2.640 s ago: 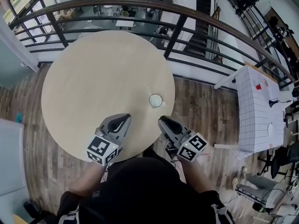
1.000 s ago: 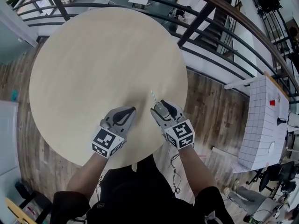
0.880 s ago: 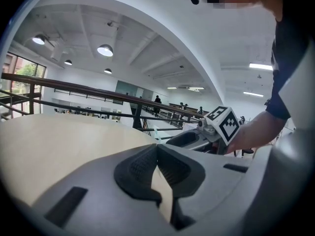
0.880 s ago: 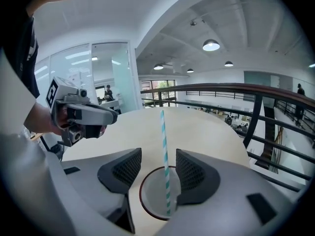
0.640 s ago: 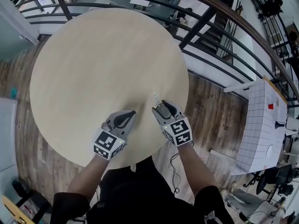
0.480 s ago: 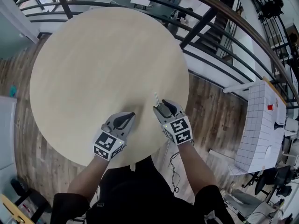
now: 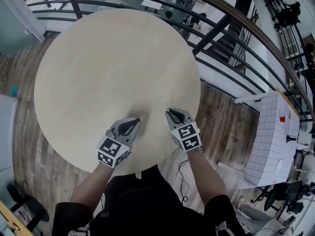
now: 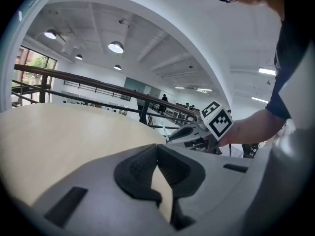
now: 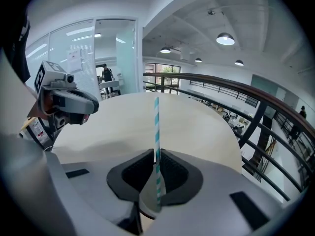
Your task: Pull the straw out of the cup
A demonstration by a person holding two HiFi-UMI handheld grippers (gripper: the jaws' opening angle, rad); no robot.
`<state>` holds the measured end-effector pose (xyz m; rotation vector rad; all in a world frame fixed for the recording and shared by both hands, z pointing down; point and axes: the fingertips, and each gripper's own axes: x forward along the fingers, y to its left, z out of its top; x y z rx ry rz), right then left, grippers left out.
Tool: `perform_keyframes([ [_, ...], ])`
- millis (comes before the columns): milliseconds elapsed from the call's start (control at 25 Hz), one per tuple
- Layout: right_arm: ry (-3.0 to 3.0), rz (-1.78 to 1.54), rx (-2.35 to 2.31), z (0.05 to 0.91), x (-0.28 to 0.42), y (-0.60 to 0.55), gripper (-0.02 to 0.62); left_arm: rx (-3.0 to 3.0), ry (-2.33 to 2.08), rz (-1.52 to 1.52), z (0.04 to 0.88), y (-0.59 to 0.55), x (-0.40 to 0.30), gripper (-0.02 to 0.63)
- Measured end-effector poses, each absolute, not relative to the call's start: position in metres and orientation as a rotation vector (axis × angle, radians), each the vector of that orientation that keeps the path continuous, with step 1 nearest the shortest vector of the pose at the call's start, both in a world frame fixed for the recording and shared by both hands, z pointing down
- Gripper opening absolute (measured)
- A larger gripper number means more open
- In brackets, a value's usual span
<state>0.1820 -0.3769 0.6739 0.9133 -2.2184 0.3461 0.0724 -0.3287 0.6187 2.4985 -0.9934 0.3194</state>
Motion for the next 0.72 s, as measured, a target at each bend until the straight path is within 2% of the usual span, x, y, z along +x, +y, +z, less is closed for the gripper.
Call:
perform_keyframes([
  [360,-2.234,0.352,0.942,0.669,0.185,-0.375,0.038,2.511,-1.040,0.293,0.592,-0.324,0.067,0.008],
  [720,-2.340,0.306,1.130,0.609,0.201,-0.365,0.038,2.585,-1.059,0.266,0.542,-0.312,0.061,0.008],
])
